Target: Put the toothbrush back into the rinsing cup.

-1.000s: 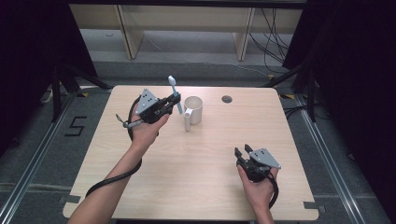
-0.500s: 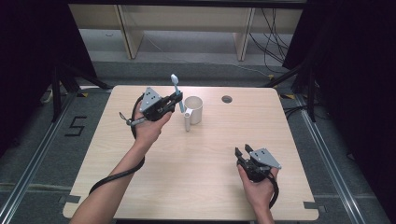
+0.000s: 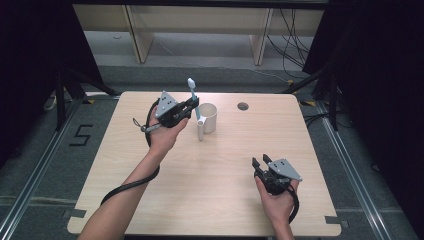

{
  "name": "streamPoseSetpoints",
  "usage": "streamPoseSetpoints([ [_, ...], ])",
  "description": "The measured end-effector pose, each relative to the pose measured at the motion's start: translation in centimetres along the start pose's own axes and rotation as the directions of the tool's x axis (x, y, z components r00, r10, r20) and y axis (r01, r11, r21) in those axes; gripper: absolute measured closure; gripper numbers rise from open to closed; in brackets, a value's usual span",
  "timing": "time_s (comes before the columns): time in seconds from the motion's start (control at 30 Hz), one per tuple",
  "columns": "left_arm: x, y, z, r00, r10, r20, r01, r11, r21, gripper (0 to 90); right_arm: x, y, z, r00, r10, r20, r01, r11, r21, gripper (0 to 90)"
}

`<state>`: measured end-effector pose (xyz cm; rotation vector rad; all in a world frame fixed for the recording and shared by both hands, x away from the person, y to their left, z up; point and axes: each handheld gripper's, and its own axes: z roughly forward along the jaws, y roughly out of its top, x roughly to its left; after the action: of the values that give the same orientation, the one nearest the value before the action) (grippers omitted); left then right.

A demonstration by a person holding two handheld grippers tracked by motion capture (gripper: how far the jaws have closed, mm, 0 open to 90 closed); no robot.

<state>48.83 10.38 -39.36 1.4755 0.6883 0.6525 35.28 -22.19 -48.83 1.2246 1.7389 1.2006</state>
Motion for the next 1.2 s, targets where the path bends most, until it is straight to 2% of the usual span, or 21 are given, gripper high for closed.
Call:
streamPoseSetpoints([
  [0.17,-0.1,-0.2,0.2,1.0000,0.003,-0.003,-0.003,1.0000,0.006,83.5,0.0,0.0,0.0,1.0000,0.001,0.001,-0.001,1.000,0.004,57.1],
  [0.23,-0.1,-0.4,0.3,1.0000,0.003,-0.004,-0.003,1.0000,0.009,83.5,0.1,0.0,0.1,0.9999,0.011,-0.004,-0.011,1.000,0.000,57.1],
  [0.27,-0.1,-0.4,0.4,1.0000,0.003,-0.005,-0.003,0.9999,0.011,83.5,0.3,0.0,0.0,0.9994,0.035,-0.002,-0.034,0.999,0.015,57.1],
  [0.37,-0.2,-0.7,0.6,0.9999,0.006,-0.010,-0.006,0.9998,0.021,83.5,0.3,0.0,0.0,0.9994,0.033,-0.003,-0.033,0.999,0.014,57.1],
  [0.4,-0.2,-0.8,0.7,0.9999,0.006,-0.009,-0.006,0.9998,0.020,83.5,0.0,0.0,0.0,1.0000,0.001,0.000,-0.001,1.000,0.002,57.1],
  [0.67,-0.2,-1.6,1.1,0.9999,0.011,-0.013,-0.010,0.9990,0.043,83.5,0.0,0.0,0.0,1.0000,0.009,-0.001,-0.009,1.000,0.009,57.0],
  [0.7,-0.2,-1.7,1.1,0.9999,0.010,-0.014,-0.010,0.9990,0.043,83.5,0.1,-0.1,0.1,0.9995,0.025,-0.017,-0.025,1.000,0.002,57.0],
  [0.9,-0.2,-2.0,1.3,0.9999,0.010,-0.012,-0.010,0.9986,0.053,83.5,0.1,-0.1,0.1,0.9998,0.018,-0.010,-0.018,1.000,0.003,57.0],
  [1.0,-0.3,-2.2,1.3,0.9999,0.010,-0.014,-0.009,0.9982,0.060,83.5,0.2,-0.1,0.1,0.9991,0.037,-0.020,-0.037,0.999,0.010,57.0],
  [1.1,-0.3,-2.4,1.4,0.9999,0.007,-0.013,-0.006,0.9979,0.064,83.4,0.0,-0.1,0.1,0.9999,0.012,-0.010,-0.012,1.000,0.005,56.9],
  [1.13,-0.3,-2.5,1.4,0.9999,0.006,-0.014,-0.005,0.9979,0.064,83.4,0.3,-0.1,0.1,0.9986,0.051,-0.012,-0.051,0.999,0.009,57.0],
  [1.2,-0.3,-2.6,1.4,0.9999,0.006,-0.016,-0.005,0.9977,0.067,83.4,0.2,-0.1,0.0,0.9988,0.046,-0.019,-0.046,0.999,0.018,56.9],
])
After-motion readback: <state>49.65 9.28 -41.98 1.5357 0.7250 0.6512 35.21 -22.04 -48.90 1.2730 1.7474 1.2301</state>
